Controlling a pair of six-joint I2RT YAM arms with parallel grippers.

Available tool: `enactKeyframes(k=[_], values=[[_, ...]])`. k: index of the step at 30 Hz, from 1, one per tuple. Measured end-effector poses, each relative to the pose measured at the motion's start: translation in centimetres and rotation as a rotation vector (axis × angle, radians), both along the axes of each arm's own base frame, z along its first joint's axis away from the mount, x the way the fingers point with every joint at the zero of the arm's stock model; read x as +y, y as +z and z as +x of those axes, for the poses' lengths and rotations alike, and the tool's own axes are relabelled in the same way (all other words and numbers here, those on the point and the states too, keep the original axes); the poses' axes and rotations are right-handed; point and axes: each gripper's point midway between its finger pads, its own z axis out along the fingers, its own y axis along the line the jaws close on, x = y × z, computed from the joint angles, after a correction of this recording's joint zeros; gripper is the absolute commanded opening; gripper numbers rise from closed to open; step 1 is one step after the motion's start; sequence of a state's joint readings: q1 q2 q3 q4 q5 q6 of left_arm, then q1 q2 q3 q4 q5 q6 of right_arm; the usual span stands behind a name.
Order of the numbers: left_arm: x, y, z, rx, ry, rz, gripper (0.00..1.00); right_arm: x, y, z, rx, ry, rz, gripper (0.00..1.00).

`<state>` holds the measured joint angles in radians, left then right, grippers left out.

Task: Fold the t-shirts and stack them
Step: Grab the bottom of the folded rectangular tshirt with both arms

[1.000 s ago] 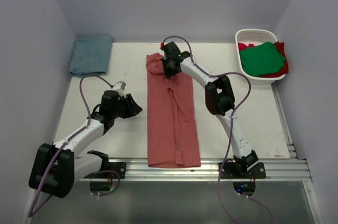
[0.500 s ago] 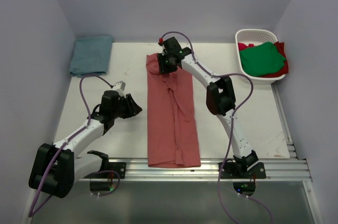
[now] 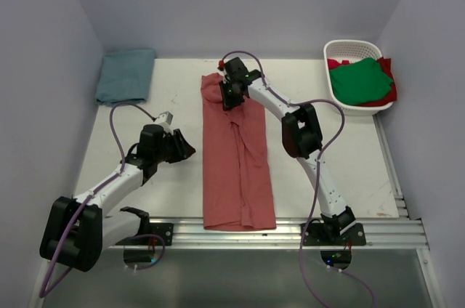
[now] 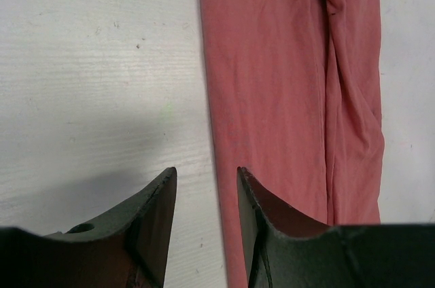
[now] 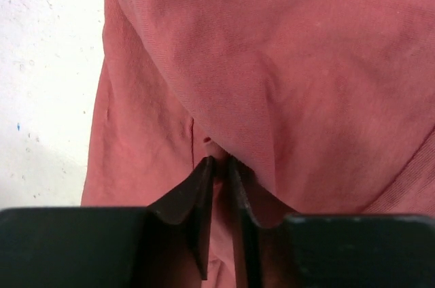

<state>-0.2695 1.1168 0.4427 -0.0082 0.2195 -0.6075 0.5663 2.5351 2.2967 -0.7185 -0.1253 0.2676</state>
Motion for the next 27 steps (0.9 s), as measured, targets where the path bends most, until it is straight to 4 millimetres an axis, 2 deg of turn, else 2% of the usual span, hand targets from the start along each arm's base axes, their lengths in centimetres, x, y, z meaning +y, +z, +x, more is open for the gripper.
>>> enactKeyframes(k=[5,16,21,27], values=[[0.0,0.0,0.0,0.001,0.000,0.000,0.44,0.0,-0.1,0.0,0.001,-0.001,-0.002,0.00],[0.1,0.1,0.1,-0.005,0.006,0.003,0.44,0.1,-0.6,-0.5,0.005,0.011,0.019,0.00],[0.1,0.3,0.1,-0.013,0.007,0.002,0.44,0.1,1.1,-1.9,0.016,0.038,0.064,0.00],[0.1,0.3,0.1,-0.013,0.008,0.003,0.44,1.4,4.5,-2.0,-0.023,0.082,0.155,0.00]])
